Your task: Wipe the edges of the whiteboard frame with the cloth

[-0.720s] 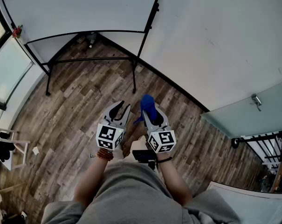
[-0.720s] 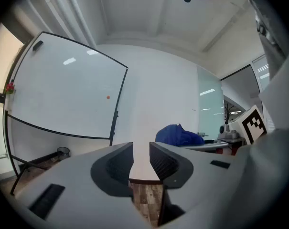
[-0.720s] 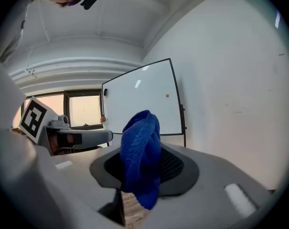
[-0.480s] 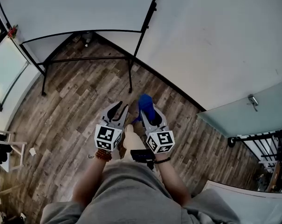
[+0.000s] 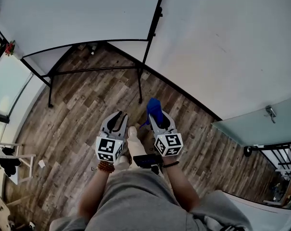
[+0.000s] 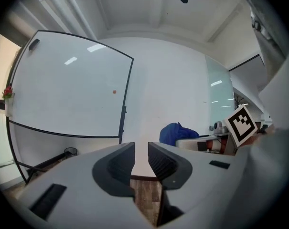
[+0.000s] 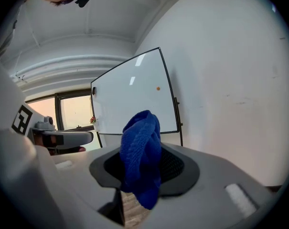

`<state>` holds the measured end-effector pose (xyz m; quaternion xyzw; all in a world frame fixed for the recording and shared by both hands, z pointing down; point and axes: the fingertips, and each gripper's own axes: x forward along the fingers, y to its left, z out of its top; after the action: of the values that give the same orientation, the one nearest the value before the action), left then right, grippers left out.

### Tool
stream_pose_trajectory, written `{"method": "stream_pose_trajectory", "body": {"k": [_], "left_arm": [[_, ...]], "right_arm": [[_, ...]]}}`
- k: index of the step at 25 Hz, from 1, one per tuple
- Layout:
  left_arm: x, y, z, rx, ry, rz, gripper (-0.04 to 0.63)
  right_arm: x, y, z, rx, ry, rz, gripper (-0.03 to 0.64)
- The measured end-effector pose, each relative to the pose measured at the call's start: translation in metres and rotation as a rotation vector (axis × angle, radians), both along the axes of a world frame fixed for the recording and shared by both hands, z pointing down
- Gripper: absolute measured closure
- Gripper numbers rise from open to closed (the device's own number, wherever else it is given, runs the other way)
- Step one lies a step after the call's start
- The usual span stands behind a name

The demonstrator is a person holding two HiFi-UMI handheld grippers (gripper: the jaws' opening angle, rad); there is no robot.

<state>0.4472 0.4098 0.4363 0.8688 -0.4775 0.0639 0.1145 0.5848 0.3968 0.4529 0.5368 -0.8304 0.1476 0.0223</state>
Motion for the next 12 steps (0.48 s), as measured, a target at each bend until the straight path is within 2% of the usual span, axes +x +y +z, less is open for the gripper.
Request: {"method": "stream_pose_trajectory", "body": {"k": [5, 12], "left_arm": [[0.01, -0.062, 0.007, -0.029, -0.048, 0.011, 0.521], [0.06, -0.136, 0.003, -0.02, -0.123, 0.083, 0.559]], "right_arm": [[0.018, -0.07, 0.005, -0.003, -0.038, 0.031, 0.446], [0.067, -0.15, 0.029, -0.051, -0.082, 0.08, 0.446]]}}
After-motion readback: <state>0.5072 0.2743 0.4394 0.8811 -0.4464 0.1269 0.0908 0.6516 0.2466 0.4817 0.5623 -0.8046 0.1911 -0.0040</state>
